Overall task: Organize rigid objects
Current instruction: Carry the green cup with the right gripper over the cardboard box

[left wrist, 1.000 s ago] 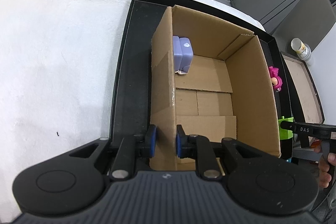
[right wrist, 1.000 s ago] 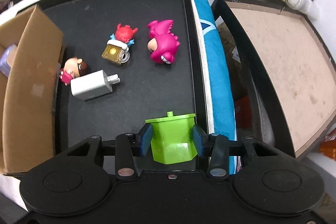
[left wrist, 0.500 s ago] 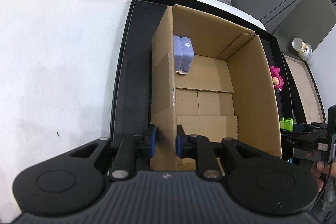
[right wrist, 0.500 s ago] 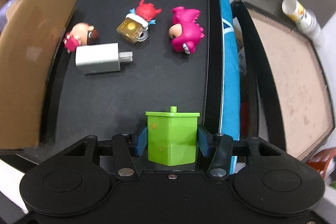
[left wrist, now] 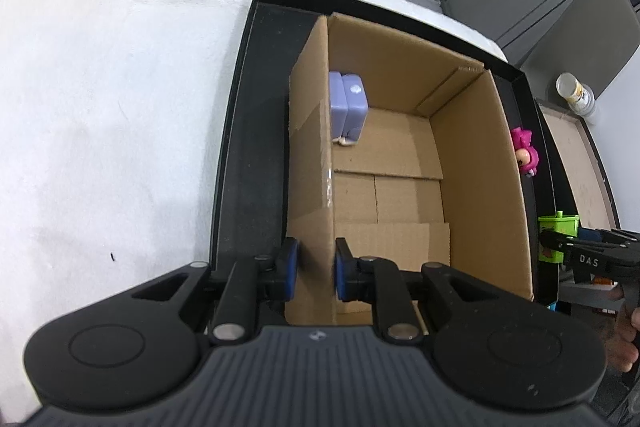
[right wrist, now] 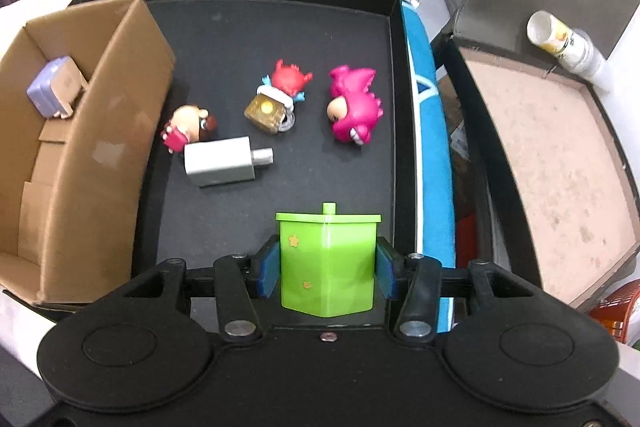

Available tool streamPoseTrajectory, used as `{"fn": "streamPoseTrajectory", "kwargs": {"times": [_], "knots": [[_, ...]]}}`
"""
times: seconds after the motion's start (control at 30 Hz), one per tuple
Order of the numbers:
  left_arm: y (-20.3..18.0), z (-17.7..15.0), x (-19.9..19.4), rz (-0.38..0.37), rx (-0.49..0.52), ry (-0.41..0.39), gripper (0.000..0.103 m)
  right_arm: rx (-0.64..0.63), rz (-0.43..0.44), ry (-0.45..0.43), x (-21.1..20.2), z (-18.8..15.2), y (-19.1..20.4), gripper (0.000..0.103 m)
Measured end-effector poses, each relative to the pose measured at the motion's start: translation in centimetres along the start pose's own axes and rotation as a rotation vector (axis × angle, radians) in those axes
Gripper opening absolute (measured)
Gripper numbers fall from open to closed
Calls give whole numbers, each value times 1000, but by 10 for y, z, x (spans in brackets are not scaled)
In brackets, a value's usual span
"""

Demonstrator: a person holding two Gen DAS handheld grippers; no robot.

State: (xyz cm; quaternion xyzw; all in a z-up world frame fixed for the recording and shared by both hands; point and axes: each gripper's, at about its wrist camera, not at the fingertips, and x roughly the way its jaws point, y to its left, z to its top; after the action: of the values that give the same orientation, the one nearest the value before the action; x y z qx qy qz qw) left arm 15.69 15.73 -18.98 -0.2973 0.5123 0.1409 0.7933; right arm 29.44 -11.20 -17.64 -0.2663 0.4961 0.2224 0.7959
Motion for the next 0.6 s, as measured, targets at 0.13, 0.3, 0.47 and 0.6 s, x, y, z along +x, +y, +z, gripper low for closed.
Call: {"fn": "streamPoseTrajectory", "kwargs": {"times": [0.13, 0.3, 0.47, 0.6], "knots": [[-2, 2, -6, -1, 11, -22, 16, 24, 19, -27, -12, 4, 2, 47], [-3, 2, -9, -1, 10, -28, 13, 34, 50, -54, -24, 11, 8, 47], [-4, 1, -10, 6, 12, -31, 12, 60, 107, -82, -38, 21, 9, 47], [-2, 1, -10, 2, 3, -32, 12, 76, 148, -89, -45, 25, 12, 47]]}}
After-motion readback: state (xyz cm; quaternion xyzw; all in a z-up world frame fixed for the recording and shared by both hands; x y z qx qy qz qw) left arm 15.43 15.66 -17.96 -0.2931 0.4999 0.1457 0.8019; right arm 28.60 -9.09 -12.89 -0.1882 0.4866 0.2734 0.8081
